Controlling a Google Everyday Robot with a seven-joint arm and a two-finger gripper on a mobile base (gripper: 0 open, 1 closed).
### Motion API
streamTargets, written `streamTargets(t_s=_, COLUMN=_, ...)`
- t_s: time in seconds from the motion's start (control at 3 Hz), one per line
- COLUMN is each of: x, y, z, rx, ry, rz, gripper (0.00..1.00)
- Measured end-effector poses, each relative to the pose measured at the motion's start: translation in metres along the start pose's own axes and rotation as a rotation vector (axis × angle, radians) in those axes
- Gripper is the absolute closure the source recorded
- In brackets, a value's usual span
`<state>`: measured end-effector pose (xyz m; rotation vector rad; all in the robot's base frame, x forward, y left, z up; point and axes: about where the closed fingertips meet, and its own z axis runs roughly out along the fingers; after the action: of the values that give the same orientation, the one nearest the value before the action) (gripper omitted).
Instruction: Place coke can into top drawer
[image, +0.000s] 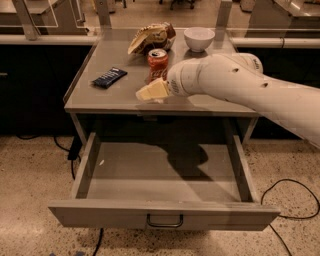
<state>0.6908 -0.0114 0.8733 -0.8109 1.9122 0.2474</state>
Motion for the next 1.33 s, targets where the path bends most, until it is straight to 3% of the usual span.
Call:
streamTargets(t_s=0.67, x=-0.02, y=-0.009, z=0.009, rx=0.104, ry=-0.106, rz=-0.045, gripper=0.0)
streamTargets(t_s=1.0, x=-0.056, y=-0.035, z=0.027, rx=0.164, ry=-0.16, rz=-0.043, gripper=0.0)
streamTargets(t_s=1.33, x=-0.057, y=-0.035, z=0.027, rx=0.164, ry=-0.16, rz=-0.043, gripper=0.19)
